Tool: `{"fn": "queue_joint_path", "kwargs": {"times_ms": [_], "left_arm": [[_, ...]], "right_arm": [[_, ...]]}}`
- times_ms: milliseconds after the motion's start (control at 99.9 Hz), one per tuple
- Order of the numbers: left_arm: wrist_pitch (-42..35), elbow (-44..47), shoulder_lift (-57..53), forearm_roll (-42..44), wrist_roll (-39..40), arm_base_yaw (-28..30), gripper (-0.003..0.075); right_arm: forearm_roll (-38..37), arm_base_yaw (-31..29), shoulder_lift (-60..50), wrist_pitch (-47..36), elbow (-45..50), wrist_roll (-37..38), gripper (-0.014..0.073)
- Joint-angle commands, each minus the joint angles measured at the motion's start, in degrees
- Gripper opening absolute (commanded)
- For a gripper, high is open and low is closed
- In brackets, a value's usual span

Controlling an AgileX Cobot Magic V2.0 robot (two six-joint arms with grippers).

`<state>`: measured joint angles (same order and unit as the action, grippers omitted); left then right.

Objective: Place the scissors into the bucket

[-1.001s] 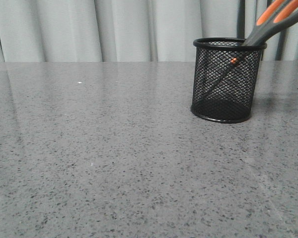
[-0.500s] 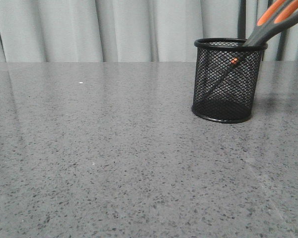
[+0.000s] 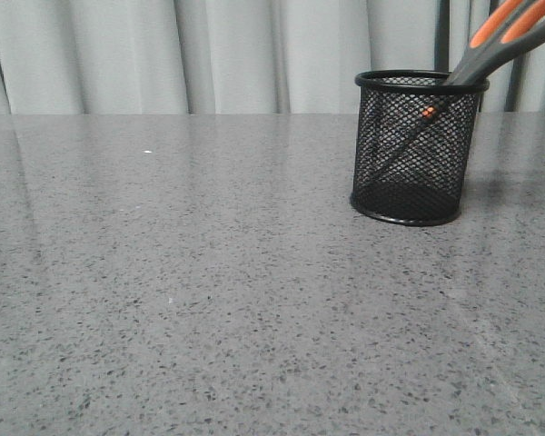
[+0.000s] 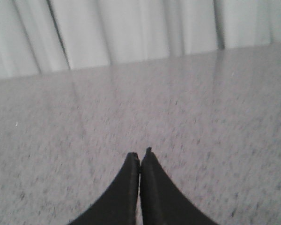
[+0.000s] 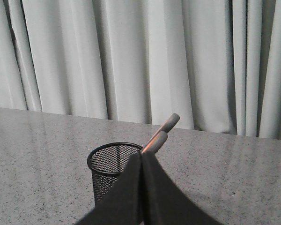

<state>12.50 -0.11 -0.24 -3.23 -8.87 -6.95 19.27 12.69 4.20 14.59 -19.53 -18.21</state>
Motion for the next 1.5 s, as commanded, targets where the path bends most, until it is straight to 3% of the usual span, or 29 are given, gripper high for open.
{"fn": "queue_joint_path", "kwargs": {"times_ms": [0,931,1121,1211,1331,1431,1491], "left_arm": [[2.4,1.5,-1.5,0.3,-0.1,2.3,-0.0021],[3.4,1.5,-1.5,0.4,-0.3,3.4,-0.0021],[3.4,1.5,-1.5,0.4,-0.3,3.4,-0.0021],[3.4,1.5,-1.5,0.4,-0.3,3.4,-0.0021],[3.4,1.5,-1.5,0.4,-0.3,3.4,-0.0021],[3.4,1.5,-1.5,0.4,-0.3,3.4,-0.0021],[3.4,1.5,-1.5,0.4,-0.3,3.4,-0.0021]], "right_arm": [[0.3,0.0,0.6,-4.8,-1.4,-0.4,-0.0055],[0.3,0.0,0.6,-4.8,-1.4,-0.4,-0.0055],[-1.0,-0.4,0.6,-5.5,2.6,-0.4,-0.0055],[-7.2,-2.6,0.6,-11.3,7.4,5.1,-0.0054],[-24.8,-7.7,0.5,-16.9,15.8,23.8,-0.0055],[-25.2,-10.4,0.1,-19.1,21.5,25.0,-0.0055],[-25.5,-10.9,-1.2,-10.7,20.8,25.0,-0.0055]]}}
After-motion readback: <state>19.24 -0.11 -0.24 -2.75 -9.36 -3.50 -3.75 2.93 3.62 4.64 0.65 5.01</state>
